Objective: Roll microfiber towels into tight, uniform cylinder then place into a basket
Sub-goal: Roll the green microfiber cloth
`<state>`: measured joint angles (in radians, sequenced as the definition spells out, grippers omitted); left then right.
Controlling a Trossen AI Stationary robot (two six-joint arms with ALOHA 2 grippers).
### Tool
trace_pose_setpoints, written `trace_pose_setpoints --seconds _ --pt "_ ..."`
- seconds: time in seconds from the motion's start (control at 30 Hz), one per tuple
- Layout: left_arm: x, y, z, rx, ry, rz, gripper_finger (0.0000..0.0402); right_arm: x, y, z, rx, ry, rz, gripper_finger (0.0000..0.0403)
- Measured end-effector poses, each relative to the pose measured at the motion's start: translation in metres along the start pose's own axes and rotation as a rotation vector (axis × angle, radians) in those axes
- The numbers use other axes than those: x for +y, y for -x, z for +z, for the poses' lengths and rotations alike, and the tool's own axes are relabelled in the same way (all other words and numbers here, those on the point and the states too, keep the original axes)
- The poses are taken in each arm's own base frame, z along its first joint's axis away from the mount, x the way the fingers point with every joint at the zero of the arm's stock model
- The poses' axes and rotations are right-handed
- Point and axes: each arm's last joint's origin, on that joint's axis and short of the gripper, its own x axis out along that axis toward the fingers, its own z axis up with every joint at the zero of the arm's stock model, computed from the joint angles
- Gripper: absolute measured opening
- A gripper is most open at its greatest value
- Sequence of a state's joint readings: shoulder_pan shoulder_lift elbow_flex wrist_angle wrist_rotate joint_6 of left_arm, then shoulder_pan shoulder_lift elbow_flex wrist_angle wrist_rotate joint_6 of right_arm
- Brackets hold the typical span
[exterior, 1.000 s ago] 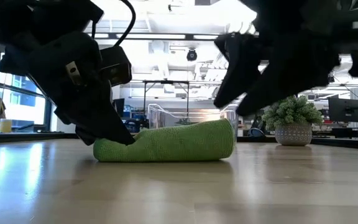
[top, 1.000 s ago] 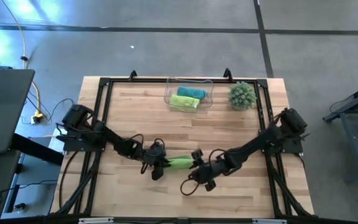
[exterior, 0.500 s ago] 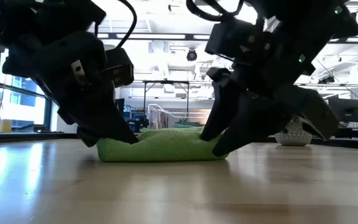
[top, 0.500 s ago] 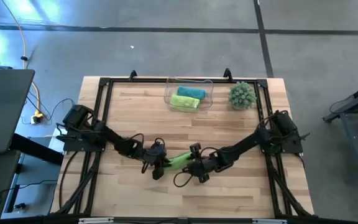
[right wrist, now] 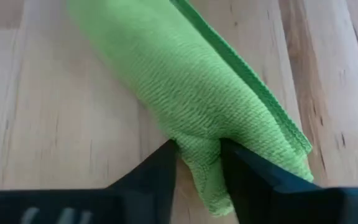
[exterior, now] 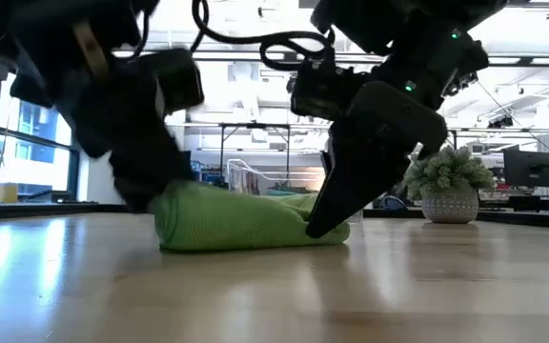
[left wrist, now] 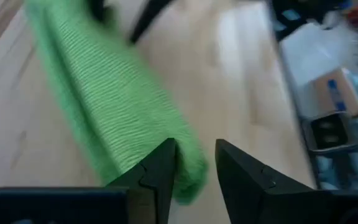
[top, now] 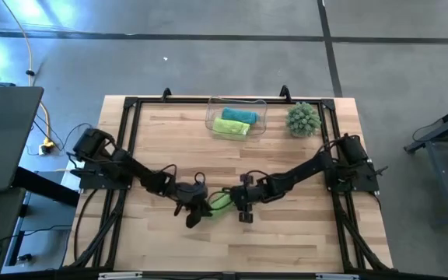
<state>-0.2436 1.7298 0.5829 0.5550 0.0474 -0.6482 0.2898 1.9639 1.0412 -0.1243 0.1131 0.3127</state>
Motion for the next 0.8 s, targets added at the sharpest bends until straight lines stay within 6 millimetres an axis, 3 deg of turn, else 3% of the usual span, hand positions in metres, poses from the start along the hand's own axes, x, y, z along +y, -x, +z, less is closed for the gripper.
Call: trace_pose_setpoints --seconds 0.23,0.53,0.8 --pt "-0.019 0.014 0.011 -0.057 -0.155 -0.089 0.0115 -0.014 -0.001 0.004 0.052 -0.145 0.127 0.0009" --pt "-0.036 0.01 -0.011 -0.172 -0.457 0.159 0.0115 -0.044 -0.004 0.01 0.202 -0.425 0.538 0.0008" --pt "-0.057 -0.006 -0.022 -0.174 -0.633 0.204 0.0115 -0.063 -0.004 0.013 0.224 -0.543 0.571 0.0003"
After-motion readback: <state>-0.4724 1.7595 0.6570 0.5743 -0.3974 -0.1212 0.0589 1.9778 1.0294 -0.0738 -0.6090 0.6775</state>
